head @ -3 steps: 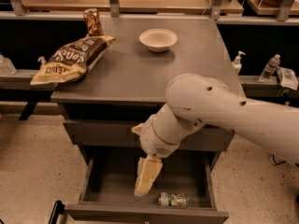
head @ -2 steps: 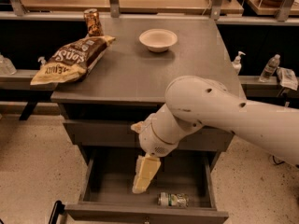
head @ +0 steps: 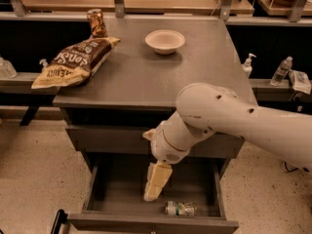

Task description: Pick 7up can from middle drawer and place on counter

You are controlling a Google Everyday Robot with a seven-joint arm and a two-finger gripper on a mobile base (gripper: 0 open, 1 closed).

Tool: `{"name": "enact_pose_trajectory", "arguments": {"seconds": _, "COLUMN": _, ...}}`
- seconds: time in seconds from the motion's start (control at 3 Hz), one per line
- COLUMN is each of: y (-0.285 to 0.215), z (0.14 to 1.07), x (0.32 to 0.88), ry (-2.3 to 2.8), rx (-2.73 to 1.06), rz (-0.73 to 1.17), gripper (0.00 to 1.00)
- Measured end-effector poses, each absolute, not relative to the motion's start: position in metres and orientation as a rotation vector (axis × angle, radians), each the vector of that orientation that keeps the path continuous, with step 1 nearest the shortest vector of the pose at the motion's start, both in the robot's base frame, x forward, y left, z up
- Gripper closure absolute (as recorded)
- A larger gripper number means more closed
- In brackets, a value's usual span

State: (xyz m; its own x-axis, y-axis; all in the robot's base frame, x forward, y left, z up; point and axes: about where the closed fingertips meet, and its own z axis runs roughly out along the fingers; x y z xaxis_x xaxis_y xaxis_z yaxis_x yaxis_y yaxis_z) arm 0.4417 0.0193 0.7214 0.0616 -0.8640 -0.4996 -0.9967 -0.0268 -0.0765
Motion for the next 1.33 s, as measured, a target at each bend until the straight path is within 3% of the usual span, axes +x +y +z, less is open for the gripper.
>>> {"name": "enact_pose_trajectory", "arguments": {"seconds": 1.0, "y": -0.101, "z": 0.588, "x": 0.478, "ry": 2.023, "rx": -1.795, "rz": 0.206, "gripper": 0.0}}
{"name": "enact_pose_trajectory", "arguments": {"seconds": 1.33, "y": -0.118, "z": 0.563, "x": 0.482, "ry": 2.091, "rx": -1.796, "rz": 0.186, "gripper": 0.18}}
